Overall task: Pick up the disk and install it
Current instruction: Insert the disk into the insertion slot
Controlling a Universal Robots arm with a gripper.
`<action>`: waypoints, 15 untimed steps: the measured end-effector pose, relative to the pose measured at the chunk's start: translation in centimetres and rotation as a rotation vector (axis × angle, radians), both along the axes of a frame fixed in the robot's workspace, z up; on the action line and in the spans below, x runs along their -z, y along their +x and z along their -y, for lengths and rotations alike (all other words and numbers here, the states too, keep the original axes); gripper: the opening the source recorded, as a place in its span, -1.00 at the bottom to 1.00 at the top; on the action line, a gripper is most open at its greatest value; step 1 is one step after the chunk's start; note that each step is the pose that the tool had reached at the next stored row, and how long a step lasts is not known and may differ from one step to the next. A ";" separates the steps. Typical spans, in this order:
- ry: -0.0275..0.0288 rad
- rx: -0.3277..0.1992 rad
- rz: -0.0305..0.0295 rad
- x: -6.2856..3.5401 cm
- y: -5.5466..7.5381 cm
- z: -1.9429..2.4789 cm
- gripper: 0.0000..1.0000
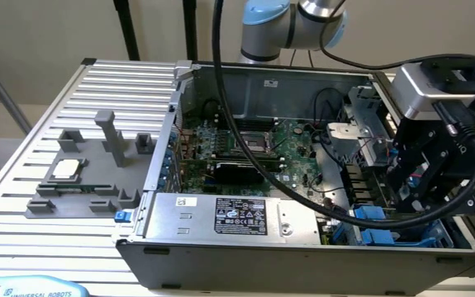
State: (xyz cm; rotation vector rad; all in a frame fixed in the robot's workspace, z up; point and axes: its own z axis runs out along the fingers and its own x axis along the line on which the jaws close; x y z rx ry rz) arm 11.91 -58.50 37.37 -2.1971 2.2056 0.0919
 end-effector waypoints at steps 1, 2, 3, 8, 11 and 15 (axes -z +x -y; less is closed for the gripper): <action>-0.0001 0.000 0.0000 -0.24 0.2 -0.05 -0.07; -0.0001 0.000 0.0000 -0.47 0.4 -0.11 -0.07; 0.0000 0.000 0.0000 -0.68 0.7 -0.18 -0.07; 0.0001 0.000 0.0000 -0.93 2.2 -0.32 -0.07; 0.0000 -0.002 0.0000 -0.93 3.2 -0.37 -0.07; 0.0000 -0.008 0.0000 -0.62 4.0 -0.51 -0.07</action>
